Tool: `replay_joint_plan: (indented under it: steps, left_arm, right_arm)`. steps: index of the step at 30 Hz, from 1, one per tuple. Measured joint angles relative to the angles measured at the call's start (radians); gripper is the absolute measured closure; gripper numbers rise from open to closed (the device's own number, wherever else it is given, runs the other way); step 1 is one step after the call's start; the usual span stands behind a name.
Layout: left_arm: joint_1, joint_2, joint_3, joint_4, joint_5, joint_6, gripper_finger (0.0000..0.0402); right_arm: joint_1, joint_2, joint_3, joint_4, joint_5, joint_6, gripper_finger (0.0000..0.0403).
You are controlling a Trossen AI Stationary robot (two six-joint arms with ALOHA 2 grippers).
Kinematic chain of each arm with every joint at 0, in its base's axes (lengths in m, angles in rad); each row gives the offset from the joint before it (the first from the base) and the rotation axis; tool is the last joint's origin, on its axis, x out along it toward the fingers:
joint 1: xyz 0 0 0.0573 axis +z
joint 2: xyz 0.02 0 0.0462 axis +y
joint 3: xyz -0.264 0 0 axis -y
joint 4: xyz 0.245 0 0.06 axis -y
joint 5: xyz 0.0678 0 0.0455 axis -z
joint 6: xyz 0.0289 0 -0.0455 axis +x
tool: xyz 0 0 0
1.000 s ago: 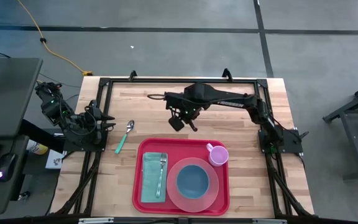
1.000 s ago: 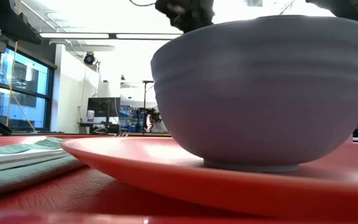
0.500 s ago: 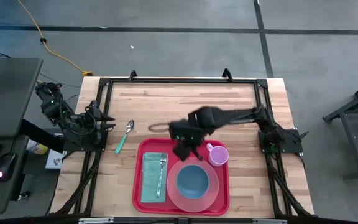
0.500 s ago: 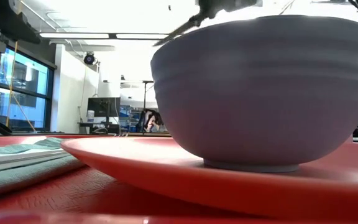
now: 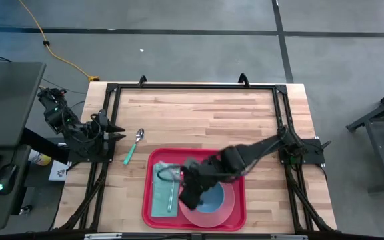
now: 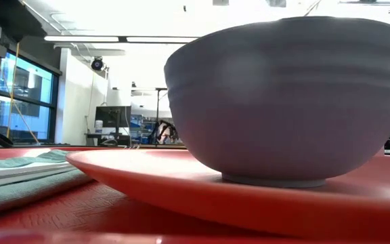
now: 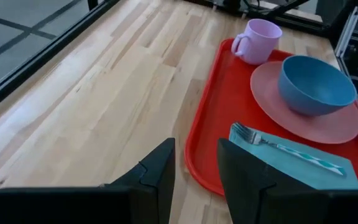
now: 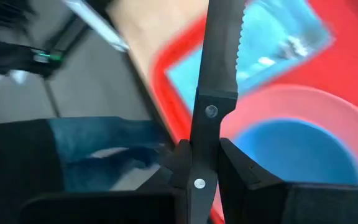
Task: Set up tray
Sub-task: Put the black knife on the blue napkin to the left of the blue patterned fork
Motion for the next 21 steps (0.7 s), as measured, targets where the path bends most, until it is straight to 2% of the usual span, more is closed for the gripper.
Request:
replay_joint_plan:
  steps: [7,13,17,21]
  left_arm:
    - [0.000,0.000,0.000,0.016,-0.001,0.000,0.0252]
    - [0.000,0.000,0.000,0.016,0.035,0.021,0.0252]
    - [0.000,0.000,0.000,0.015,0.093,0.042,0.0252]
    - [0.000,0.000,0.000,0.015,0.124,0.079,0.0252]
  right_arm:
    - [0.100,0.000,0.000,0.157,0.157,0.056,0.0376]
    - [0.172,0.000,0.000,0.295,0.357,0.095,0.0376]
    - [0.189,0.037,0.000,0.445,0.409,0.108,0.0376]
    - [0.183,0.116,-0.001,0.571,0.383,0.118,0.0376]
